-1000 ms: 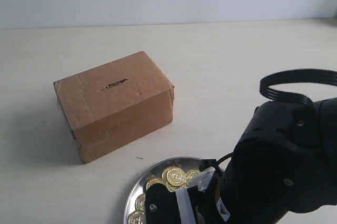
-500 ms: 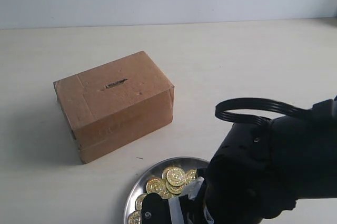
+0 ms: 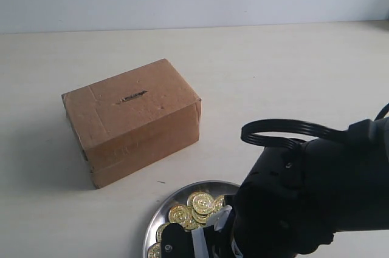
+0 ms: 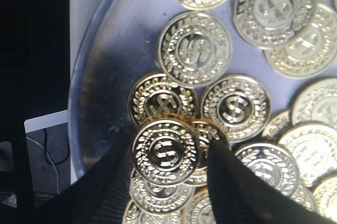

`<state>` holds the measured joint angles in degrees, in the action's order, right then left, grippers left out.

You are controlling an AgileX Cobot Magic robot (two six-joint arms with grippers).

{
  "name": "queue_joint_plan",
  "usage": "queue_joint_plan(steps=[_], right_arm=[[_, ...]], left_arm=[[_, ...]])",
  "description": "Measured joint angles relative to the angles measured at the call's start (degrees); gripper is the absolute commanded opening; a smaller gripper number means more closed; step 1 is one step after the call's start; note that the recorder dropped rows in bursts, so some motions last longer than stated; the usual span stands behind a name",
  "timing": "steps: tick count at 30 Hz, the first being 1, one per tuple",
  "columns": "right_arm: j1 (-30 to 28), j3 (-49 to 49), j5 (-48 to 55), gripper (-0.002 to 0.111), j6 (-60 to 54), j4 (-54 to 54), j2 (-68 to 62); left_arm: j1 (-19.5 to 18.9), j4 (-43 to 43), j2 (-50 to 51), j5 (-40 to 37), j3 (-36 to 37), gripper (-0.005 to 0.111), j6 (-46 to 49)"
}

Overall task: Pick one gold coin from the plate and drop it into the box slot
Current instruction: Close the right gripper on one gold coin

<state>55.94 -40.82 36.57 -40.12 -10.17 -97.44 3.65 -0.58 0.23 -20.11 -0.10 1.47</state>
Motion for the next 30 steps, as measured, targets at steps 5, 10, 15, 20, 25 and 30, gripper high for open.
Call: queue_joint_plan(steps=[5,10,15,20,25,30], right_arm=[[0.0,0.0,0.0,0.045,0.0,0.0,0.0],[0.0,0.0,0.0,0.045,0.0,0.0,0.0],[0.0,0.0,0.0,0.045,0.0,0.0,0.0],[0.0,0.0,0.0,0.045,0.4,0.0,0.0],[0.0,0.0,0.0,0.045,0.7,0.0,-0.5],[0.0,0.0,-0.1,0.045,0.7,0.0,-0.7]], left_arm=[[0.0,0.0,0.0,0.0,0.0,0.0,0.0],[0.0,0.0,0.0,0.0,0.0,0.0,0.0],[0.0,0.0,0.0,0.0,0.0,0.0,0.0],[0.0,0.0,0.0,0.0,0.0,0.0,0.0],[0.0,0.0,0.0,0.0,0.0,0.0,0.0],[0.0,0.0,0.0,0.0,0.0,0.0,0.0]])
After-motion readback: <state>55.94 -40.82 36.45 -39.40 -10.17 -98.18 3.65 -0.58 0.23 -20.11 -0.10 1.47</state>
